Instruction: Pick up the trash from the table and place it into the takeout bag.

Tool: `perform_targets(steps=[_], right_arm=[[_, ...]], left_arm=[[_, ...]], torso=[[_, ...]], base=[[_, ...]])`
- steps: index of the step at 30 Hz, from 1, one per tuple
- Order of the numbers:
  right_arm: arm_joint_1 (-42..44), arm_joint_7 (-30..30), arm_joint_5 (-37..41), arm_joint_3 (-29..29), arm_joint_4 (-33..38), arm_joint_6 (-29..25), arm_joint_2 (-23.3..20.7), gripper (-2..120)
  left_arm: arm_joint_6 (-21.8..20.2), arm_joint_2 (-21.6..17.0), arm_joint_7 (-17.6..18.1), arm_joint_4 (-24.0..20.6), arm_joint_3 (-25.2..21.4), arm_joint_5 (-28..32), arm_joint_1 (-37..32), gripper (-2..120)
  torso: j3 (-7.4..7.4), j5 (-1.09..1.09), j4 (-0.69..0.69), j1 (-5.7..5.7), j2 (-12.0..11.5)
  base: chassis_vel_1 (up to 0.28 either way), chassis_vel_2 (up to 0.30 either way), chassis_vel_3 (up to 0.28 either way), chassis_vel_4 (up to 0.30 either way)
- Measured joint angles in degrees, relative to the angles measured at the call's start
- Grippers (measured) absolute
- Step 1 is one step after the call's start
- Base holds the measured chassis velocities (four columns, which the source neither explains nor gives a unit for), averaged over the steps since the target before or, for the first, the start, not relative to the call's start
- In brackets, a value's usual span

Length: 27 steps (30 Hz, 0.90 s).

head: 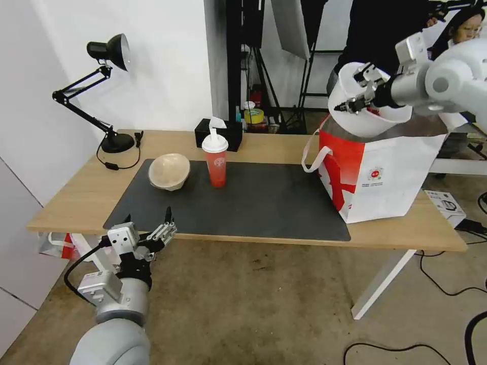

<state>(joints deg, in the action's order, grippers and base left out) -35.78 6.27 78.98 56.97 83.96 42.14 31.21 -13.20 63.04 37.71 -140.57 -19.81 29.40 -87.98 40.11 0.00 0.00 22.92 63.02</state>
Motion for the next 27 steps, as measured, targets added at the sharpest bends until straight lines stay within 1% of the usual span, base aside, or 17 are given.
perform_targets(steps=[3, 8, 19, 25, 26, 27], right_arm=[[2.34, -0.12, -0.53, -1.74, 0.35, 0.00, -0.38, 0], [4.03, -0.41, -0.67, -2.95, 0.45, 0.00, -0.40, 0], [5.99, -1.22, -0.43, -4.62, 0.74, 0.00, -0.08, 0], [7.56, -2.26, 1.60, -6.43, 1.00, 0.00, 0.10, 0], [7.66, -2.68, 2.17, -6.81, 1.09, 0.00, 0.17, 4], [7.66, -2.68, 2.17, -6.81, 1.09, 0.00, 0.17, 4]], left_arm=[[-0.01, -0.02, 0.00, -0.10, -0.14, 0.00, -0.08, 100], [-0.01, 0.27, 0.02, -0.18, -0.22, 0.00, -0.30, 100], [-0.03, 0.78, 0.04, -0.33, -0.14, -0.20, -0.54, 100], [-0.05, 1.04, 0.04, -0.33, 0.03, -0.34, -0.64, 100], [-0.05, 1.10, 0.04, -0.33, 0.06, -0.38, -0.68, 100], [-0.05, 1.10, 0.04, -0.33, 0.06, -0.38, -0.68, 100]], torso=[[0.00, 0.00, 0.00, 0.00, 0.00], [0.00, 0.00, 0.00, 0.00, 0.00], [0.00, 0.00, 0.00, 0.00, 0.00], [0.00, 0.00, 0.00, 0.00, 0.00], [0.00, 0.00, 0.00, 0.00, 0.00], [0.00, 0.00, 0.00, 0.00, 0.00]], base=[[0.000, 0.000, 0.000, 0.000], [0.000, 0.000, 0.000, 0.000], [0.000, 0.000, 0.000, 0.000], [0.000, 0.000, 0.000, 0.000], [0.000, 0.000, 0.000, 0.000], [0.000, 0.000, 0.000, 0.000]])
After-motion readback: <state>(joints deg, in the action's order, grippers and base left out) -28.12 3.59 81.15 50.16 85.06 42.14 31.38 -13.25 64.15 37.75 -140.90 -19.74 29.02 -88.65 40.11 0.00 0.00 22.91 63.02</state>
